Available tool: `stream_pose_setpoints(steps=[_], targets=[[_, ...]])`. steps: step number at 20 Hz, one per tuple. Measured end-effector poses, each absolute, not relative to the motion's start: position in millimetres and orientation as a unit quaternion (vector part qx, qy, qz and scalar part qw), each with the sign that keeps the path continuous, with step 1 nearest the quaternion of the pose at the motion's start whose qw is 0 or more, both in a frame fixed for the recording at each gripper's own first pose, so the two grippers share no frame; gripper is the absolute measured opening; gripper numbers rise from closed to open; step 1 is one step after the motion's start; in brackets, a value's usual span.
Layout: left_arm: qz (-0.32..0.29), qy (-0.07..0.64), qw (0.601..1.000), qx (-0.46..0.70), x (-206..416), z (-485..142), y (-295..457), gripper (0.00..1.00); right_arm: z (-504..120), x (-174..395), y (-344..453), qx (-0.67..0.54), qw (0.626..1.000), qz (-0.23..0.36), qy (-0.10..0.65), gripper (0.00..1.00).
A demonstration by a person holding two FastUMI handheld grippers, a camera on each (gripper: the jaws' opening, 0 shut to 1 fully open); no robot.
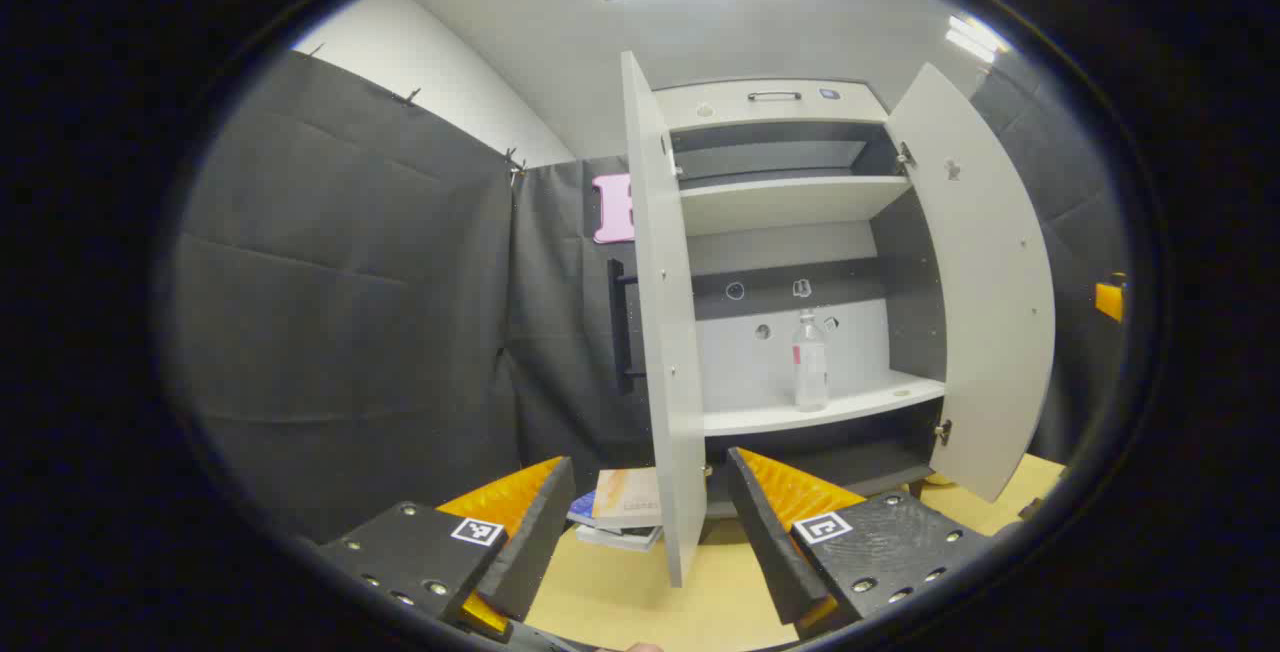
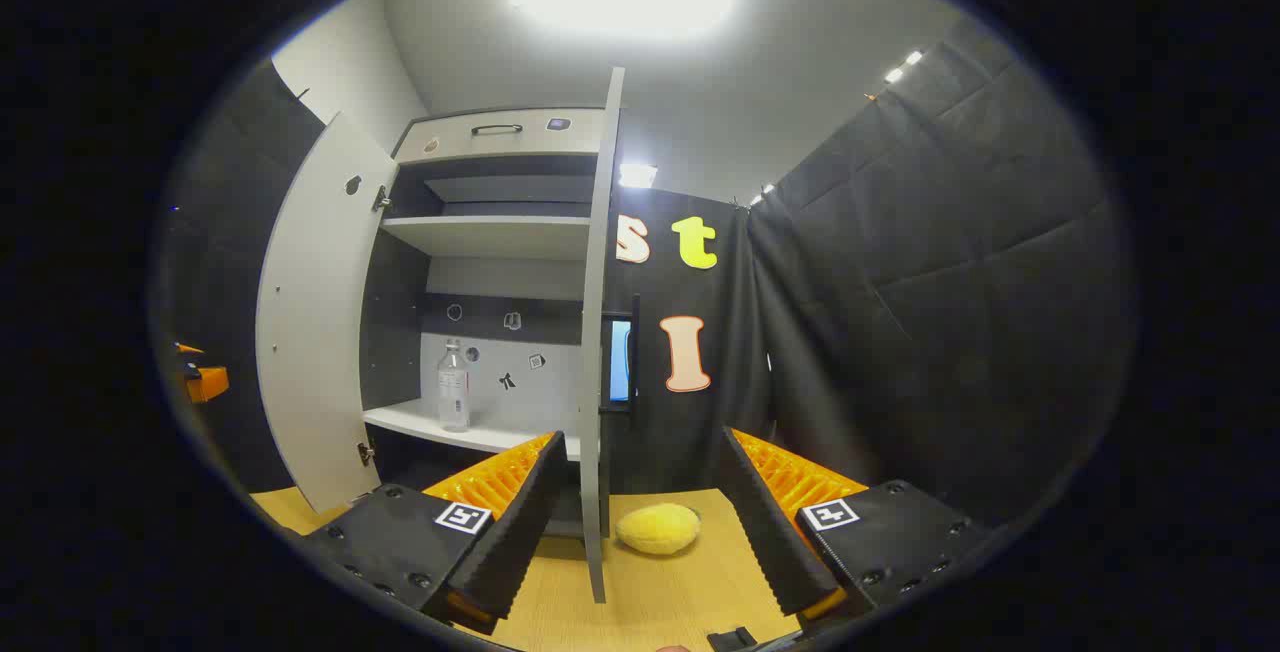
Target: Grasp the bottle in the cabinet with the left hand and place it on the coaster, then close the right door with the right hand and the left door with the left hand.
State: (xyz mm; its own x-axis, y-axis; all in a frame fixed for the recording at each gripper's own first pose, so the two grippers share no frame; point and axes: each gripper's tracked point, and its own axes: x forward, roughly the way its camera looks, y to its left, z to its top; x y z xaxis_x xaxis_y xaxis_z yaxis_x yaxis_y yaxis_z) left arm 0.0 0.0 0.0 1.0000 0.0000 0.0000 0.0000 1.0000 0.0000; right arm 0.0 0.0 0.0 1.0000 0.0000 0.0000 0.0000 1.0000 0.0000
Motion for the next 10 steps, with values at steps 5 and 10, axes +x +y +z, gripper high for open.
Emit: stream_pose_setpoints(steps=[5,10], targets=[[-0.003,-0.010,1.000,-0.001,-10.5,8.8,0.6,0.89,-0.8,-13.8,10.9,-0.001,1.000,0.009,0.000,0.97],[-0.003,-0.009,1.000,-0.001,-16.8,14.0,7.1,0.89,6.8,-22.2,12.8,-0.009,1.000,0.010,0.001,0.92]])
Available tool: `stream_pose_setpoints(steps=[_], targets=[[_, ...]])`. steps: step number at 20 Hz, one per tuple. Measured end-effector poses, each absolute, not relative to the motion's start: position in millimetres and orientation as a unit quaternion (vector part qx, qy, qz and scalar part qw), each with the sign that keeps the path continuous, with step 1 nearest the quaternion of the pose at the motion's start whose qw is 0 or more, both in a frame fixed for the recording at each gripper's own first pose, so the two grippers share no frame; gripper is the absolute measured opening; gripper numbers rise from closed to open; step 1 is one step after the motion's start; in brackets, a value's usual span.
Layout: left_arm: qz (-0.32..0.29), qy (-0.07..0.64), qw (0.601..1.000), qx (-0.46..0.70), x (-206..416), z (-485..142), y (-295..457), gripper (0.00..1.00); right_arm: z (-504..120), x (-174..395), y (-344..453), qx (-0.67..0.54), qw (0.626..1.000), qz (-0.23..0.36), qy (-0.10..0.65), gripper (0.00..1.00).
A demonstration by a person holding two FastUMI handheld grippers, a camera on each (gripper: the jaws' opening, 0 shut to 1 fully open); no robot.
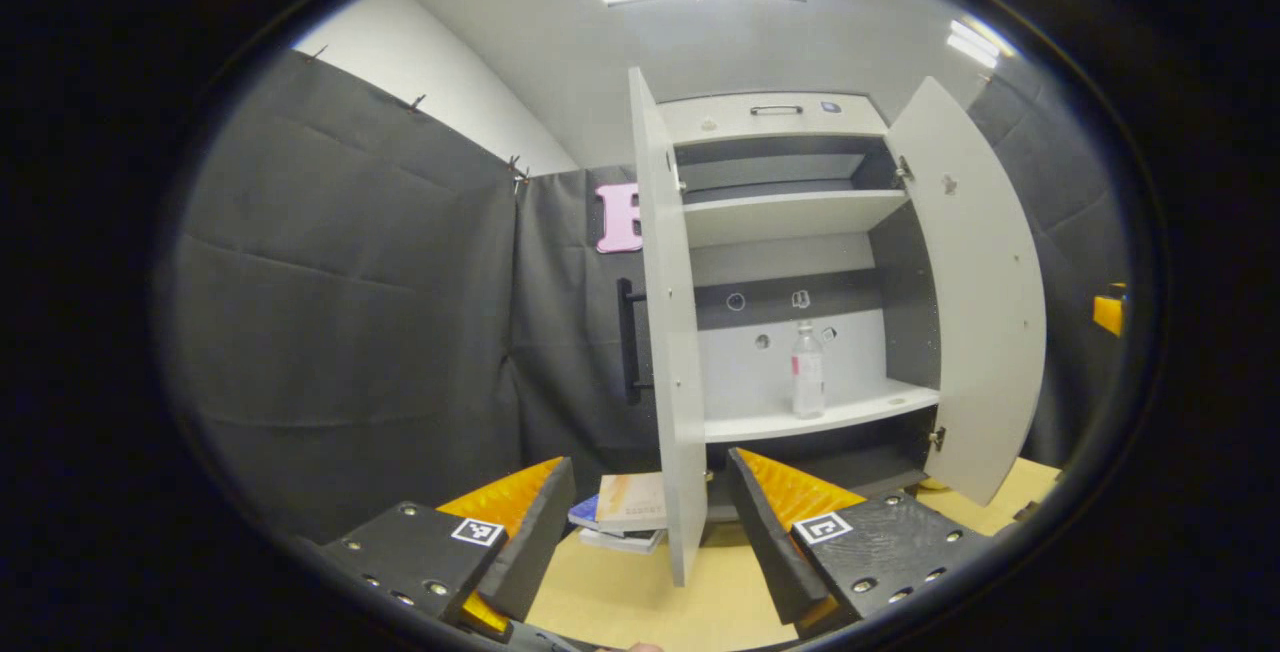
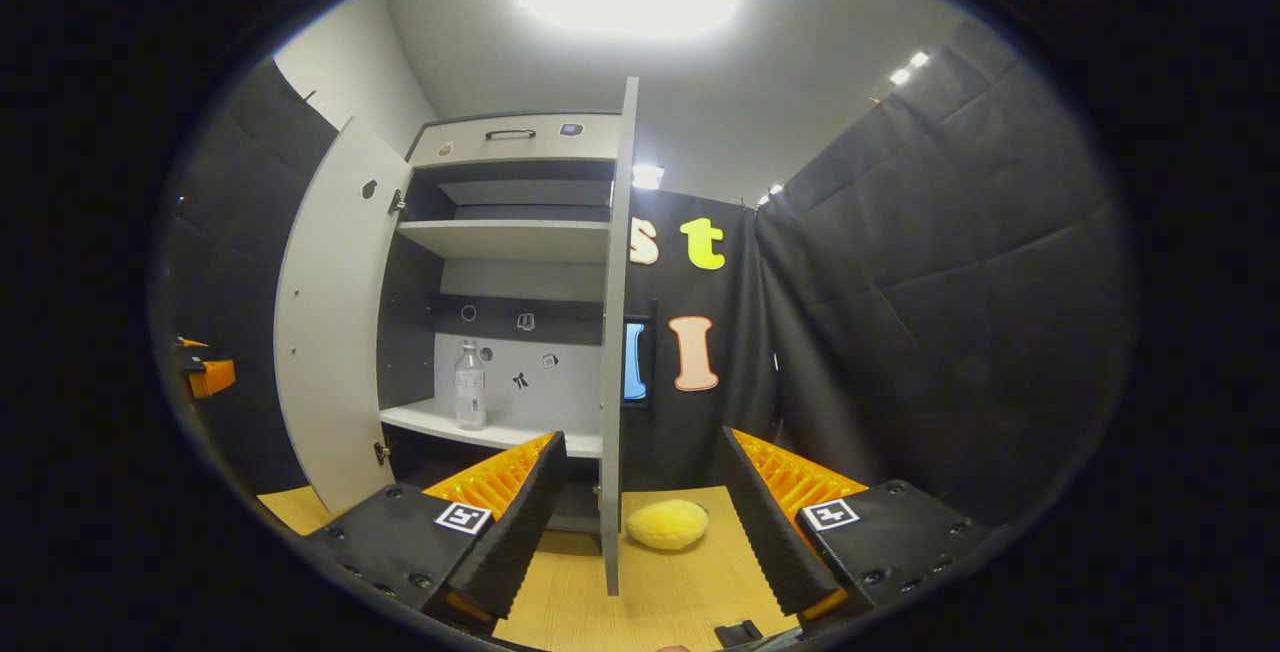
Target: Grasp the bottle in the cabinet with the left hand and place it on the coaster, then close the right door with the right hand and the left door with the left hand.
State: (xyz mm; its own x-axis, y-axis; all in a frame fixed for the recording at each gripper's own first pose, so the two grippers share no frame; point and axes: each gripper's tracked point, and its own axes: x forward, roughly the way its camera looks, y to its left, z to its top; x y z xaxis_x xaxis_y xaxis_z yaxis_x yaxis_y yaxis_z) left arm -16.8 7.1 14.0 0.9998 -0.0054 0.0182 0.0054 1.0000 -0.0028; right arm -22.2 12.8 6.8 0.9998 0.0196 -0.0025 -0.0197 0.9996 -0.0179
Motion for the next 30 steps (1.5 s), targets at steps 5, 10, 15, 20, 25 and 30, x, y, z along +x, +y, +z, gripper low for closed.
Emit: stream_pose_setpoints(steps=[5,10,15,20,25,30], targets=[[0.005,-0.016,1.000,-0.006,-21.3,25.9,20.7,0.89,21.9,-32.3,13.5,-0.026,0.999,0.007,-0.017,0.97],[-0.001,-0.019,1.000,-0.020,-22.8,31.4,16.3,0.96,13.2,-36.7,14.8,-0.024,1.000,0.016,-0.012,0.97],[-0.035,-0.027,0.998,-0.049,-5.9,48.2,-27.7,0.96,1.0,-35.1,3.2,-0.018,0.999,0.029,-0.004,0.97],[-0.047,-0.054,0.997,-0.038,27.7,66.7,-81.2,0.95,-13.7,-30.1,-15.5,-0.001,0.999,0.044,0.001,0.97],[-0.084,-0.064,0.994,-0.031,83.2,82.9,-143.2,0.95,-19.8,-28.8,-25.7,0.034,0.999,0.041,0.001,0.97],[-0.127,-0.065,0.989,-0.036,150.9,80.2,-185.9,0.95,-32.6,-28.7,-33.0,0.053,0.998,0.000,0.016,0.97]])
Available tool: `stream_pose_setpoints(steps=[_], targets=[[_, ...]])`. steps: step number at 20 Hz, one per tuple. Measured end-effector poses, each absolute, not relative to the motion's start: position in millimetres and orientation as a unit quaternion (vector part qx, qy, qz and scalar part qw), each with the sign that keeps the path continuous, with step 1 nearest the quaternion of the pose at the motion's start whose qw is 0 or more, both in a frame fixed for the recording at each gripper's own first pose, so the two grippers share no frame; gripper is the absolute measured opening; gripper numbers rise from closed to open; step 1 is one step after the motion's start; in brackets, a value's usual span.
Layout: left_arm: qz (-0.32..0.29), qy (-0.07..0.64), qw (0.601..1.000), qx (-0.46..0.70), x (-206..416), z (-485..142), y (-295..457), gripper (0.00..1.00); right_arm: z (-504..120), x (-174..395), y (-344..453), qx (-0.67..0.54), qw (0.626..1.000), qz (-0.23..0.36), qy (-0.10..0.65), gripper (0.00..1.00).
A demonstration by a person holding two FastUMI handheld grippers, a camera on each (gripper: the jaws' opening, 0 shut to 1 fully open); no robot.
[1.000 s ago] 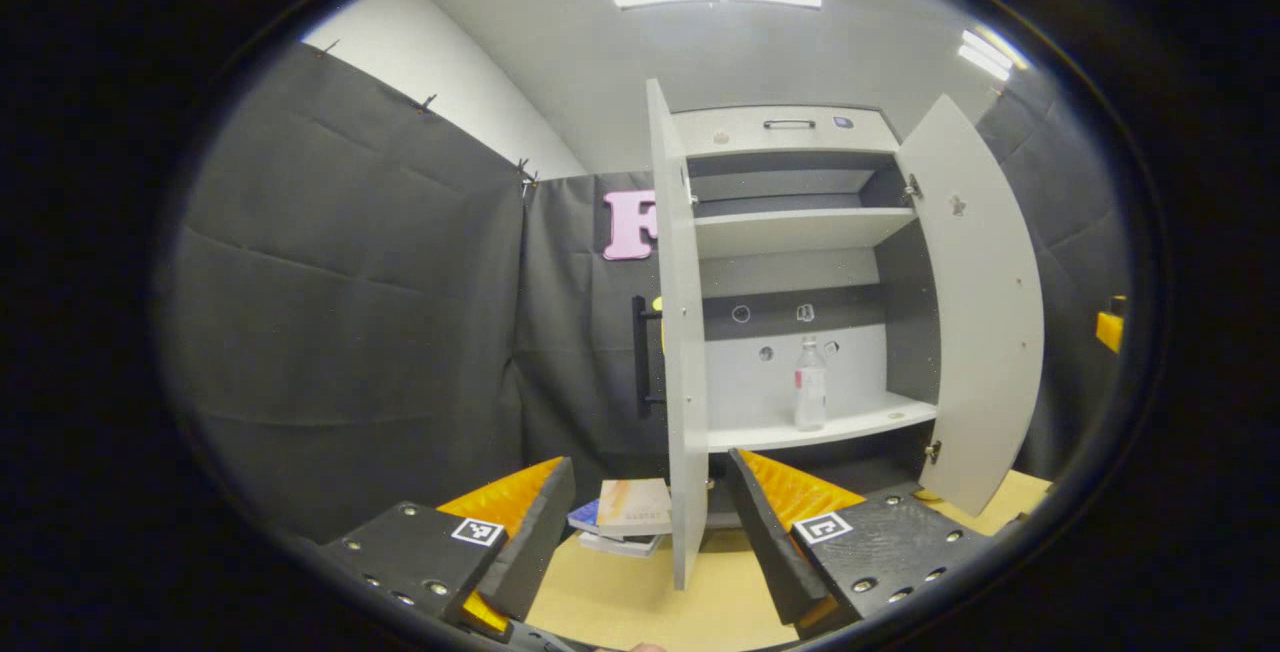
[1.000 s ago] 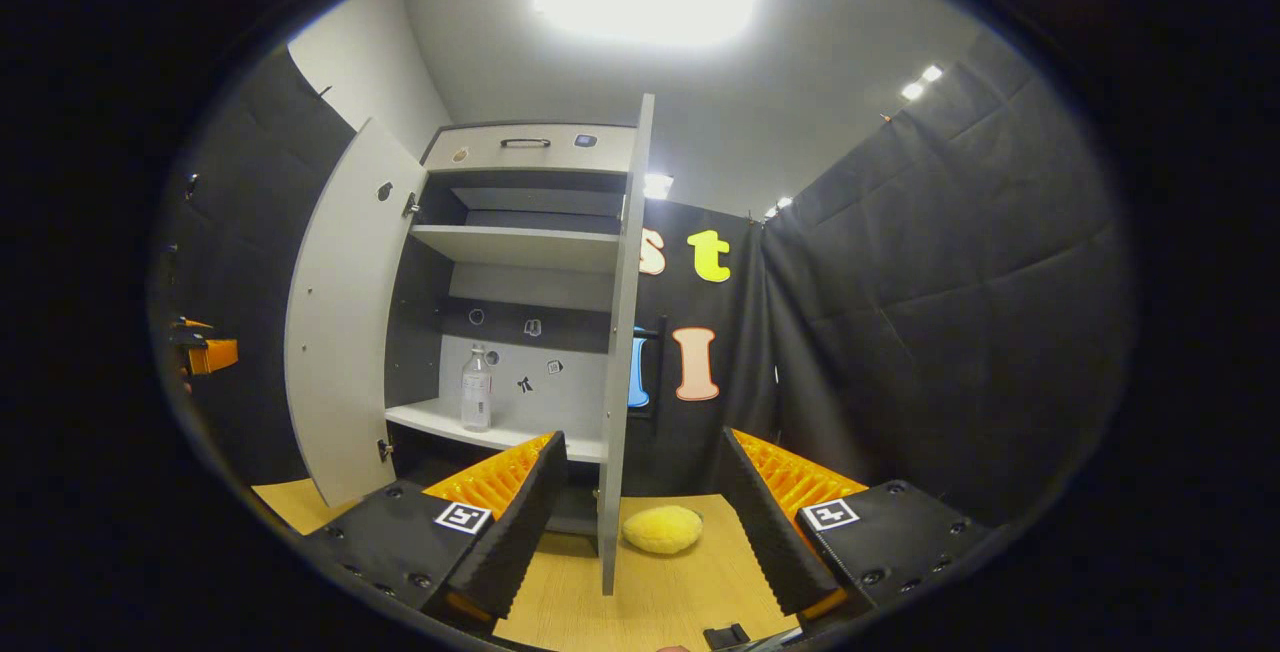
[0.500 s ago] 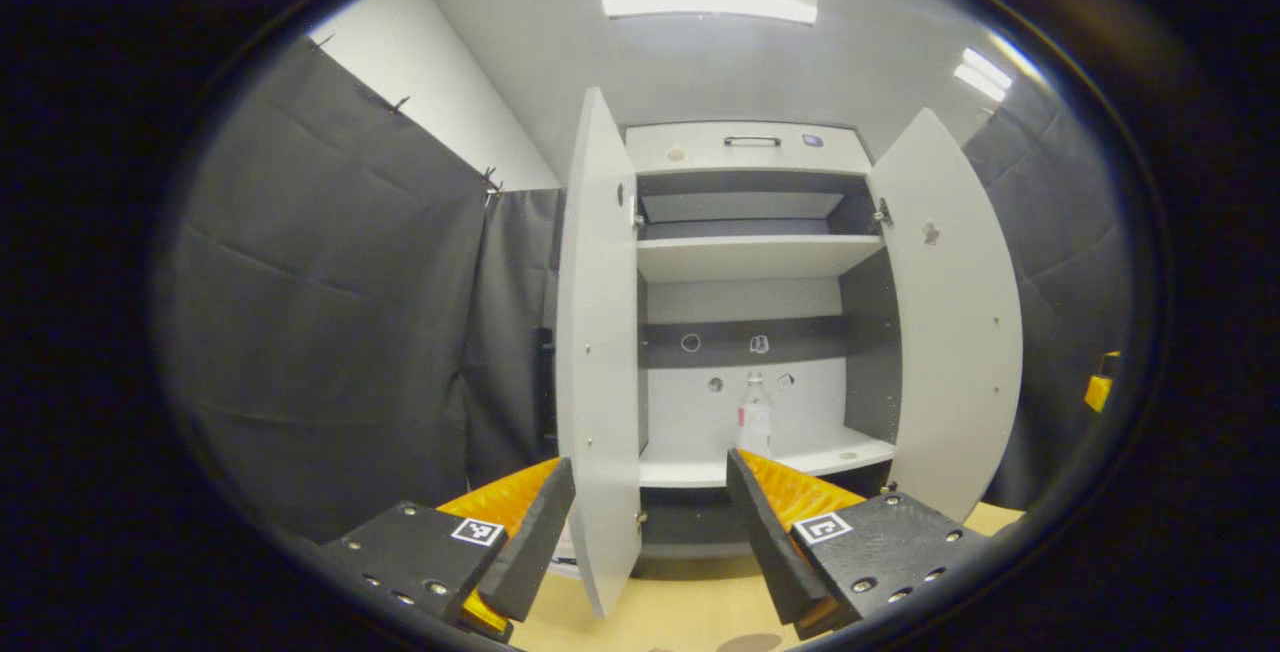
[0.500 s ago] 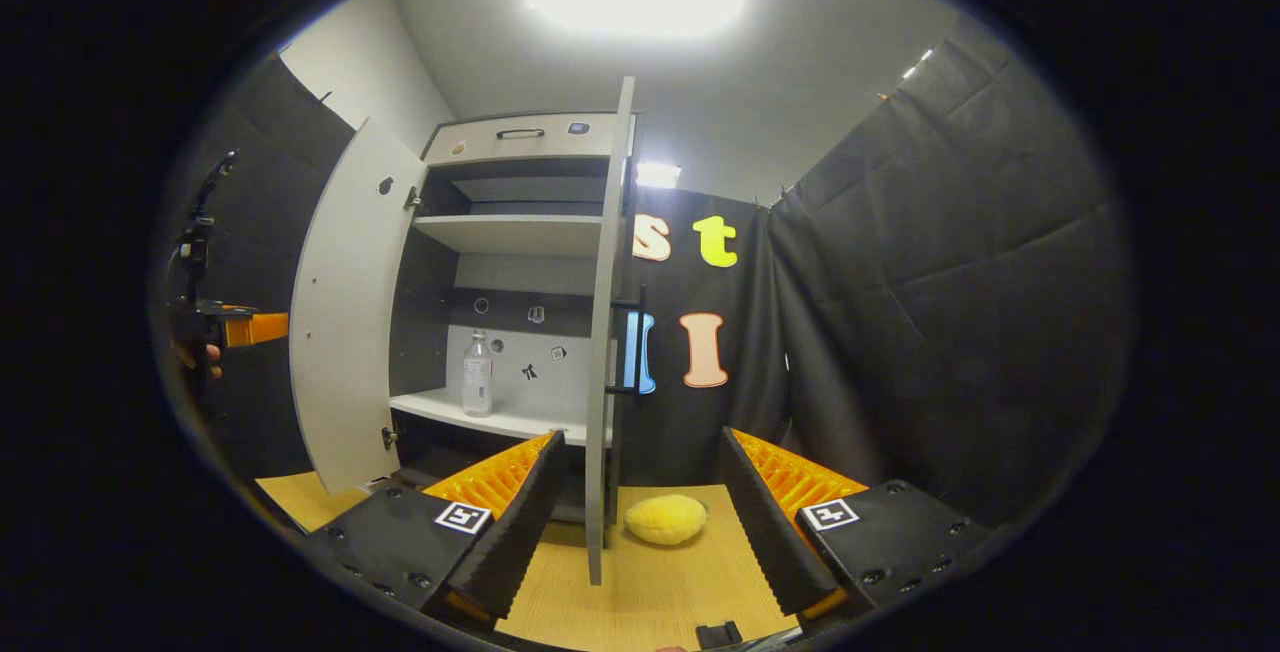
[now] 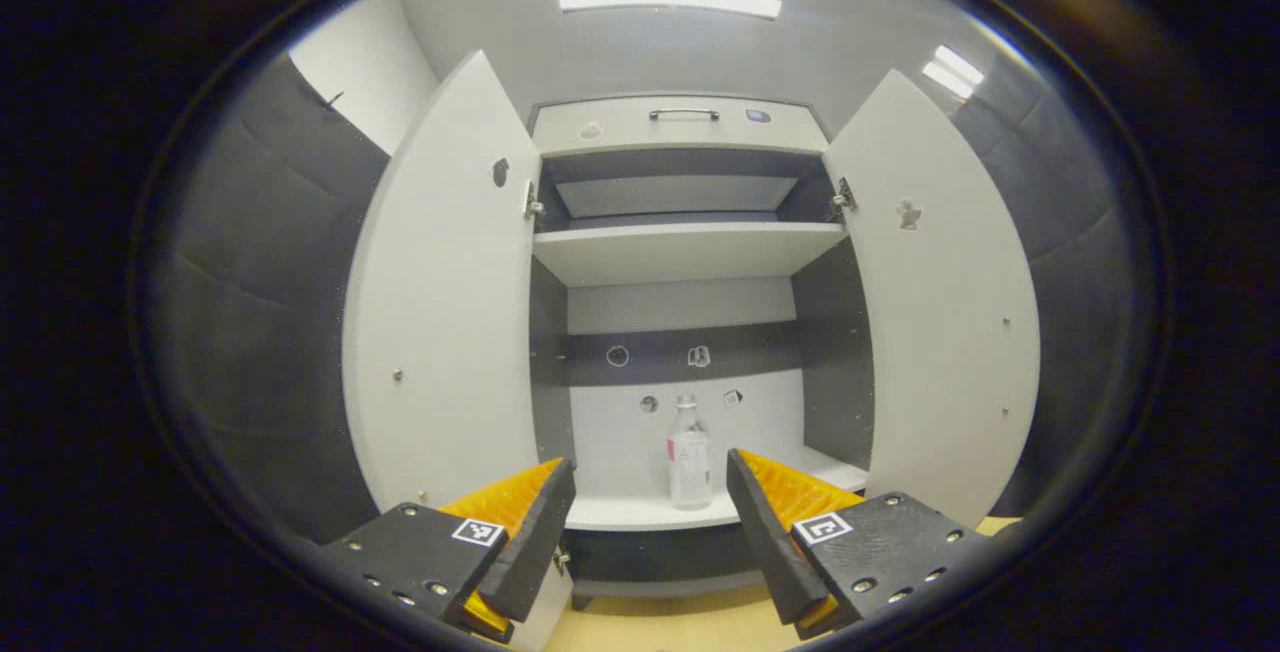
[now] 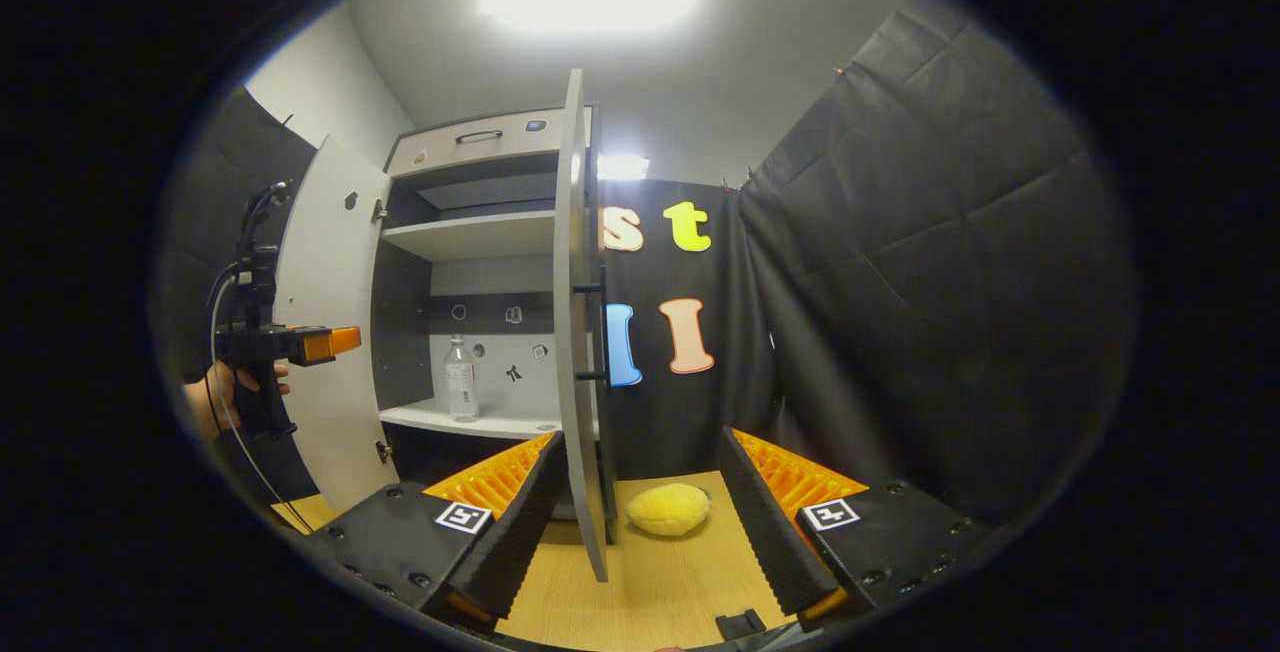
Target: Grasp the bottle in the cabinet with the left hand and place it on the coaster, then close the right door with the right hand and the left door with the left hand.
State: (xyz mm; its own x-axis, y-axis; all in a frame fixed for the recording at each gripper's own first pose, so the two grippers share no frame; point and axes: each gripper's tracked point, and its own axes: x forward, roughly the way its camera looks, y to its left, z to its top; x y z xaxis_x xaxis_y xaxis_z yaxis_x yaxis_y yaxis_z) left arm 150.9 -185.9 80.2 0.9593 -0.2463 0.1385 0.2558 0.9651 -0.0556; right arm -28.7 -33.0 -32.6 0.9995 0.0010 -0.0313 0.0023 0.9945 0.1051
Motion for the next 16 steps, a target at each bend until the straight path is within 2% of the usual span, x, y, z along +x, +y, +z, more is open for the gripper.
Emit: stream_pose_setpoints(steps=[3,4,9,16], targets=[[-0.143,-0.060,0.987,-0.038,200.1,68.5,-206.7,0.95,-32.5,-31.1,-30.8,0.070,0.997,-0.031,0.013,0.97],[-0.148,-0.057,0.987,-0.039,215.8,64.5,-213.0,0.89,-36.1,-31.8,-30.7,0.067,0.997,-0.040,0.018,0.97],[-0.175,-0.058,0.982,-0.040,276.6,49.6,-245.1,0.89,-34.5,-40.0,-40.4,0.031,0.996,-0.086,0.021,0.97],[-0.197,-0.037,0.979,-0.028,337.7,22.8,-286.2,0.89,-52.0,-41.4,-40.4,0.015,0.992,-0.112,0.051,0.97]])
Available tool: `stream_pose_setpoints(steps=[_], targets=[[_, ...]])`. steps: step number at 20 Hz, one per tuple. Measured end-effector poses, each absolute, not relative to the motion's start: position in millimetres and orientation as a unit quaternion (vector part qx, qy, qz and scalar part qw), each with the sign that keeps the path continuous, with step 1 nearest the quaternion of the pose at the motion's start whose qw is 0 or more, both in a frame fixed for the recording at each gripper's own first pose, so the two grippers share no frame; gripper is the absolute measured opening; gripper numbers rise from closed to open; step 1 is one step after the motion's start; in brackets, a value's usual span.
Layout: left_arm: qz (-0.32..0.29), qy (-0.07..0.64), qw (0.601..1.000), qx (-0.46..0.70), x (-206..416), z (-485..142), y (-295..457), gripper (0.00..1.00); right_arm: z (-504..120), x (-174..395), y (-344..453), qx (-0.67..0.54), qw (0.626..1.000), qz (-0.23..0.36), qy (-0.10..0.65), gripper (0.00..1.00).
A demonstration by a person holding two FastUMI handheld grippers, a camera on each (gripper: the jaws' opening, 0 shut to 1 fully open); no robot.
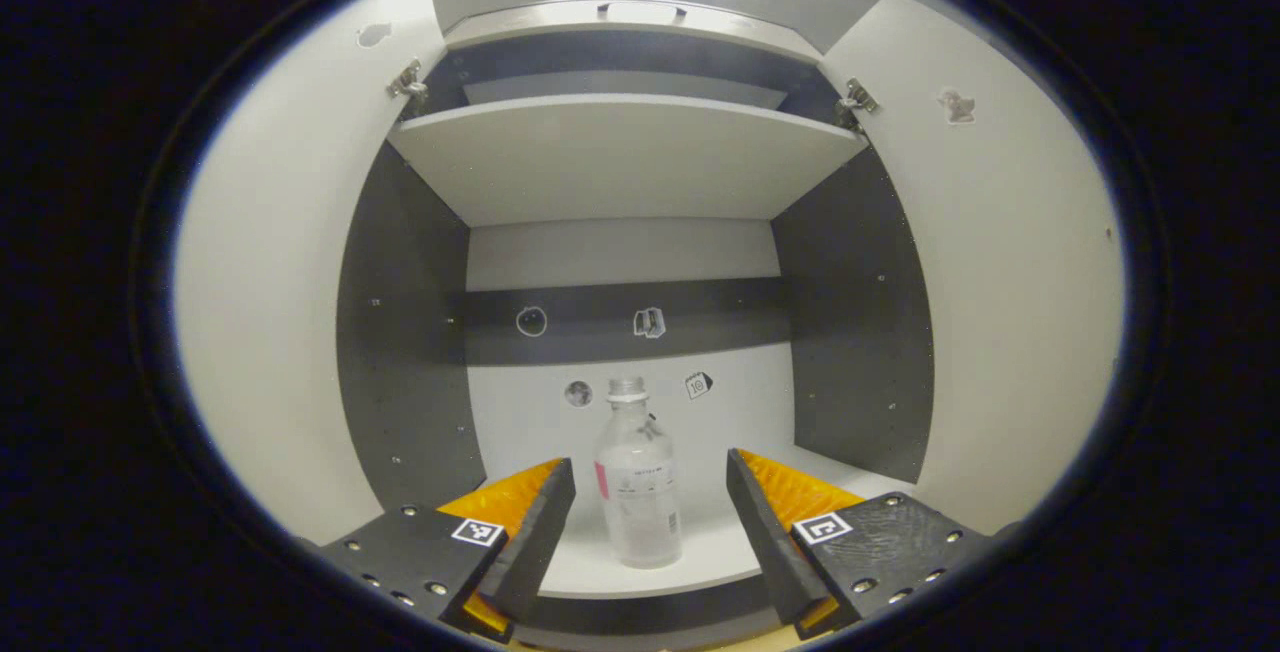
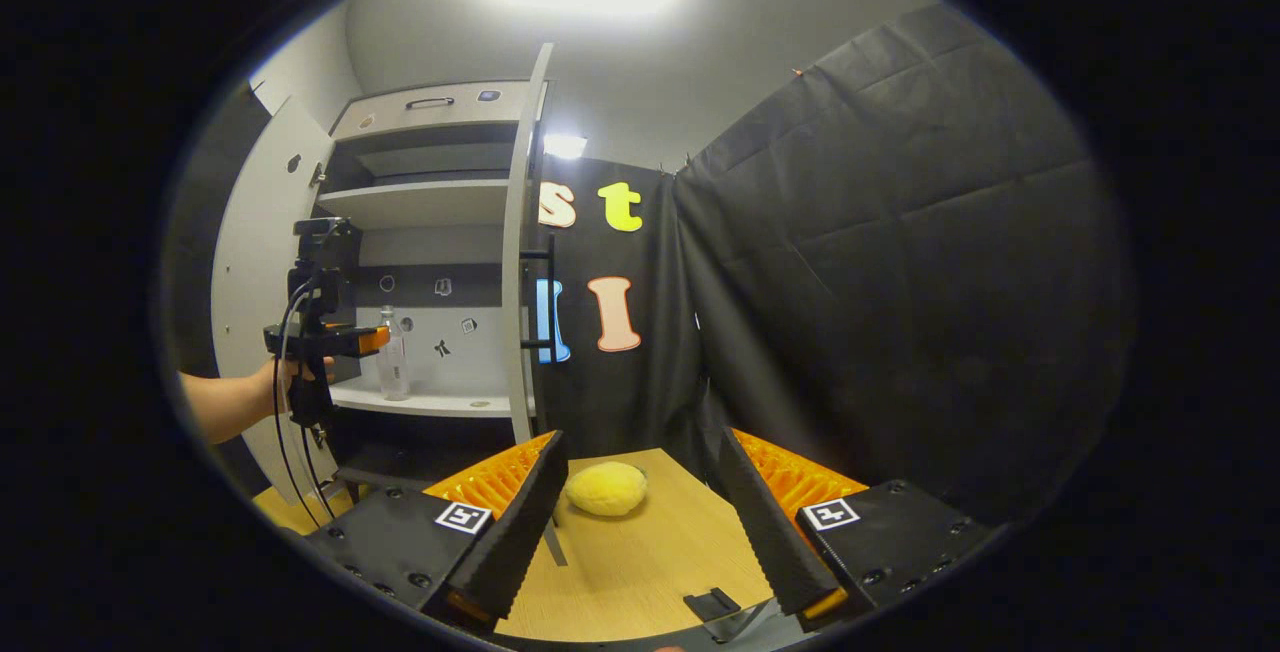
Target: Grasp the bottle in the cabinet with the left hand and place it on the coaster, then close the right door with the right hand and the left door with the left hand.
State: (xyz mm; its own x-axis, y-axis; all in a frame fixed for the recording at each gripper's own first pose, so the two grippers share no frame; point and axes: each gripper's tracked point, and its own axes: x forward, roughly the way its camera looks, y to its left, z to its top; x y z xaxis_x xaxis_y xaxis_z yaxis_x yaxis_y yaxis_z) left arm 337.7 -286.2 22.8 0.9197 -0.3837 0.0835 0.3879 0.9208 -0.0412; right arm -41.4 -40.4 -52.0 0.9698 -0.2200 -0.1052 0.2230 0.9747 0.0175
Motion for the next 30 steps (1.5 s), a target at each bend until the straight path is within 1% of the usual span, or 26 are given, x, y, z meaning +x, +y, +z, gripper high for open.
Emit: stream_pose_setpoints(steps=[2,5,11,12,13,14,15,16,17,24,30], targets=[[-0.195,-0.017,0.980,-0.030,350.9,6.8,-293.2,0.89,-52.1,-42.8,-43.1,0.007,0.991,-0.119,0.054,0.97],[-0.176,0.002,0.984,-0.034,375.0,-13.7,-294.1,0.89,-53.2,-47.7,-50.7,0.009,0.989,-0.136,0.059,0.97],[-0.171,0.023,0.984,-0.041,409.8,-30.6,-302.3,0.89,-63.7,-50.5,-59.9,0.002,0.984,-0.162,0.078,0.97],[-0.172,0.026,0.984,-0.038,413.0,-32.0,-304.1,0.95,-64.2,-49.1,-57.5,-0.001,0.984,-0.160,0.078,0.97],[-0.174,0.026,0.984,-0.037,413.9,-33.7,-304.7,0.92,-63.5,-48.4,-54.1,-0.005,0.985,-0.156,0.078,0.97],[-0.178,0.026,0.983,-0.037,415.5,-33.3,-306.0,0.70,-64.1,-47.2,-51.2,-0.010,0.985,-0.152,0.078,0.97],[-0.181,0.027,0.983,-0.036,413.9,-34.4,-305.8,0.70,-62.8,-45.7,-48.5,-0.015,0.986,-0.147,0.077,0.97],[-0.178,0.026,0.983,-0.033,413.1,-33.1,-303.0,0.77,-62.6,-45.1,-47.5,-0.020,0.987,-0.144,0.075,0.97],[-0.177,0.023,0.983,-0.035,412.0,-30.6,-302.3,0.70,-60.7,-44.4,-46.5,-0.023,0.987,-0.142,0.072,0.97],[-0.179,-0.016,0.982,-0.057,359.3,16.0,-272.5,0.69,-61.6,-35.6,-40.9,-0.001,0.991,-0.116,0.063,0.97],[-0.171,-0.032,0.983,-0.058,318.3,32.2,-247.5,0.69,-58.6,-28.7,-34.9,0.005,0.995,-0.080,0.052,0.97]])
